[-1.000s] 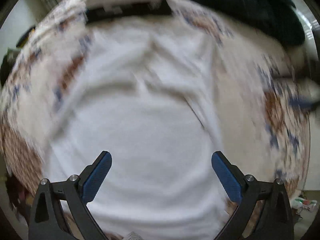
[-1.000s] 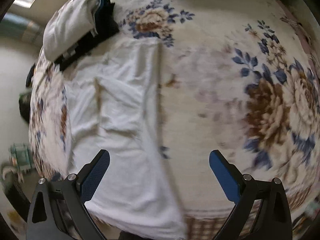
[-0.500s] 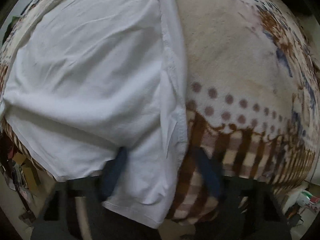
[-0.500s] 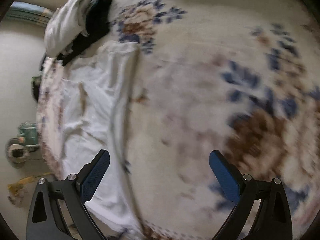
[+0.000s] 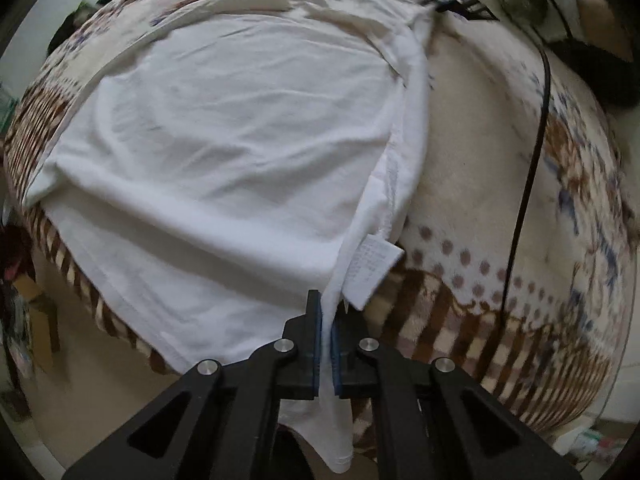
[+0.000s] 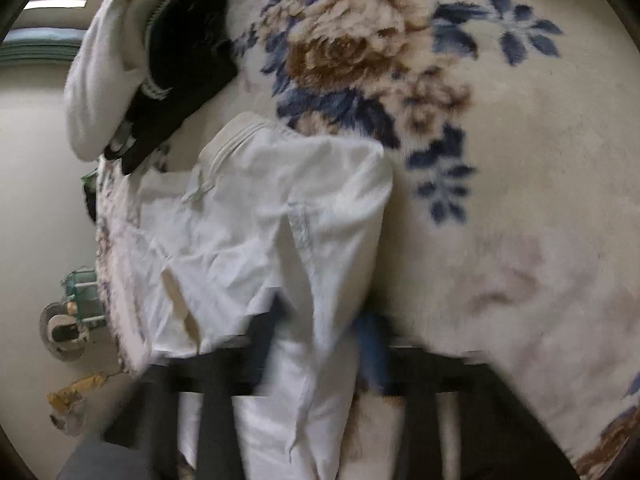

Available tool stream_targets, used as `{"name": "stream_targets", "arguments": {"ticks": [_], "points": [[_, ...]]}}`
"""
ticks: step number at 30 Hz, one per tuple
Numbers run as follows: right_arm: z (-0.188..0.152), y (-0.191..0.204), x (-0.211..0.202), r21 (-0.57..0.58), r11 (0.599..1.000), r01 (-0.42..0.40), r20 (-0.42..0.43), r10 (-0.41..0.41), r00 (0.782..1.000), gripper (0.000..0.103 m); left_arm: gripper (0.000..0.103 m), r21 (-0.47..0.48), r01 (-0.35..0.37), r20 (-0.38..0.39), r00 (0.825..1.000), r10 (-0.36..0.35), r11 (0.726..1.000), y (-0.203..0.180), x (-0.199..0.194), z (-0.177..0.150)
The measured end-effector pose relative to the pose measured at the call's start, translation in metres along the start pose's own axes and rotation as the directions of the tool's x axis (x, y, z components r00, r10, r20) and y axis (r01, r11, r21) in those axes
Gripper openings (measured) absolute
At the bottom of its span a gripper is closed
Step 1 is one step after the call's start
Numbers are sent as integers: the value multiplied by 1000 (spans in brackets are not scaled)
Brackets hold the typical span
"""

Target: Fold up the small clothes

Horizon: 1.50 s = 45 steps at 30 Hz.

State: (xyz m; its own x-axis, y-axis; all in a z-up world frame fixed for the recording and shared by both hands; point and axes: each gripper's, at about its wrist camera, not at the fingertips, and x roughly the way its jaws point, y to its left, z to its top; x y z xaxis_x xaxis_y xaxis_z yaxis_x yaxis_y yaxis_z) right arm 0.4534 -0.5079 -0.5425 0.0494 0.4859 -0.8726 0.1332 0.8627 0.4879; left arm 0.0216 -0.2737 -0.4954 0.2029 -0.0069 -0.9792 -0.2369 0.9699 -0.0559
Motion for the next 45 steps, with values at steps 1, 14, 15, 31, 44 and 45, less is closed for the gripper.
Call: {"name": "stream_targets", "arguments": {"ticks": [1,14,15,31,44,45], "points": [[0,6,-4,-16,1000,6,19,-6,1000,7,2,-20,8,11,1000,-8,1000,7,-9,3],[2,128,-69,-141,989,44,78,-33,996,4,2,-214,1,152,988,32,977,106,-83,55],[3,147,-65,-160,986,56,79,-44,996,4,2,-234,-2,154,987,39,972,117,-81,57],[32,340,103,-268,895,357,133,-332,934,4,2,-348,44,63,998,-24,936,312,6,132],[-38,351,73,-328,904,274,79,-262,962,67,39,-518,225,39,970,-240,825,413,-1,86],[-55,347,63,-340,895,288,84,-276,957,67,40,-503,240,44,966,-253,830,414,-5,87]]}}
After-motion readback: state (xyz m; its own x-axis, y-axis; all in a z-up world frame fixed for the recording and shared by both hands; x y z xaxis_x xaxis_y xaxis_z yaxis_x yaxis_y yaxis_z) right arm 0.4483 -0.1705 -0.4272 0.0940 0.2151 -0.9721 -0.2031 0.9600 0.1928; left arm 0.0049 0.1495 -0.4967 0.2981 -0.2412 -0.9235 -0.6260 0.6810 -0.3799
